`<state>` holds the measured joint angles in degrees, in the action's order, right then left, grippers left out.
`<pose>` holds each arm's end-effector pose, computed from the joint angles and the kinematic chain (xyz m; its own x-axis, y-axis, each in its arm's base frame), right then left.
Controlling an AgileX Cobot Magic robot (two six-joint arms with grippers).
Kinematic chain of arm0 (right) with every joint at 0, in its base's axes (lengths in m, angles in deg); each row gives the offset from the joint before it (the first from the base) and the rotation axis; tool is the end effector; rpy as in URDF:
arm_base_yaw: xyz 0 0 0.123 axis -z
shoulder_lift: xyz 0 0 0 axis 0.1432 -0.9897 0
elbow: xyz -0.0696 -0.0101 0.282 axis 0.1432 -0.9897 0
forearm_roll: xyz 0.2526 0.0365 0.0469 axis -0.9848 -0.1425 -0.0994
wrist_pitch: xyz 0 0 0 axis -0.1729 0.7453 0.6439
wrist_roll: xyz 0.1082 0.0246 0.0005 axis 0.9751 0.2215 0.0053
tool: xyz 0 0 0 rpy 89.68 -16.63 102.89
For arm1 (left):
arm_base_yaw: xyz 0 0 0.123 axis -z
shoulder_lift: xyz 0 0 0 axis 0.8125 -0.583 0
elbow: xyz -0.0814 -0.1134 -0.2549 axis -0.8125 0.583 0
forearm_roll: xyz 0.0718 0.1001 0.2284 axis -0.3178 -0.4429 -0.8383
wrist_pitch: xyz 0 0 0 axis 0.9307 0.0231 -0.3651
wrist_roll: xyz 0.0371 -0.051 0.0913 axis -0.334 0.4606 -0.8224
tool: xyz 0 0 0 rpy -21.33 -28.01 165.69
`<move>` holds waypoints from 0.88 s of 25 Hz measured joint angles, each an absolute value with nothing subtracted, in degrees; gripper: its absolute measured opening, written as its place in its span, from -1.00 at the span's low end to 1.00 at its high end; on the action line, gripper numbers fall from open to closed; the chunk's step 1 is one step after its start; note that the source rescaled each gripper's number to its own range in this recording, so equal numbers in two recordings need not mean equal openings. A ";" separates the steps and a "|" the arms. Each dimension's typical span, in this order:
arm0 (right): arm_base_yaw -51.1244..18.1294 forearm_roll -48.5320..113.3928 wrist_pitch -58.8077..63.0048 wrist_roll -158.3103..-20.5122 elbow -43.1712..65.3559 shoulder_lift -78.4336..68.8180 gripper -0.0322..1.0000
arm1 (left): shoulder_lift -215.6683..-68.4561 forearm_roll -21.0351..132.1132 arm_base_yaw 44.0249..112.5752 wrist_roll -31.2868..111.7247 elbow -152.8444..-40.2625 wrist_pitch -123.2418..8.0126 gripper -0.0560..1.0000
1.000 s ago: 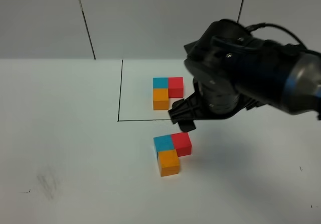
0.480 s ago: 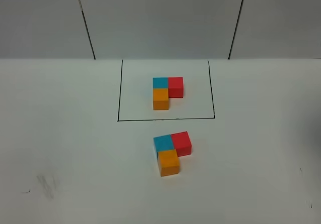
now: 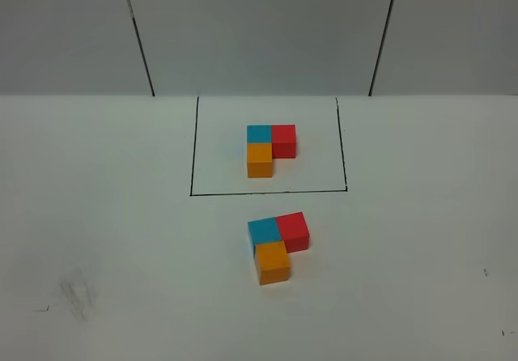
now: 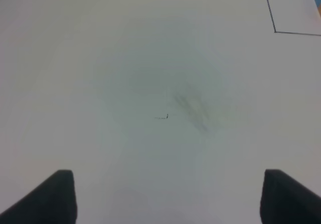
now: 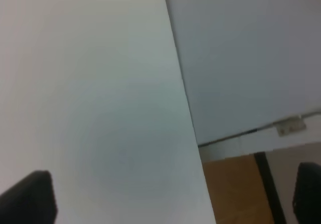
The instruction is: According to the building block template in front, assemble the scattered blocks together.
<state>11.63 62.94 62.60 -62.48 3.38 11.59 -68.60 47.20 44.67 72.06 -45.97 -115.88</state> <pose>0.1761 -0.0507 0.4201 -0.7552 -0.0232 -0.6551 0.2443 0.9174 -0.3142 0.0125 -0.0068 0.2718 -0.4582 -0.0815 -0.8851 -0.0996 0.9942 -0.0400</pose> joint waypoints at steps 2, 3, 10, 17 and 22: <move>11.75 62.94 62.60 -61.32 0.20 19.04 0.95 | -68.60 47.20 44.67 72.06 -45.97 -115.88 0.34; 11.81 62.94 62.60 -61.02 -1.43 22.20 0.95 | -68.60 47.20 44.67 72.06 -45.97 -115.88 0.34; 12.01 59.81 62.96 -59.85 -10.78 44.69 0.89 | -68.60 47.20 44.67 72.06 -45.97 -115.88 0.34; 12.01 50.01 62.96 -59.88 -19.82 58.63 0.79 | -68.60 47.20 44.67 72.06 -45.97 -115.88 0.34; 12.01 45.91 62.31 -59.88 -29.54 63.55 0.67 | -68.60 47.20 44.67 72.06 -45.97 -115.88 0.33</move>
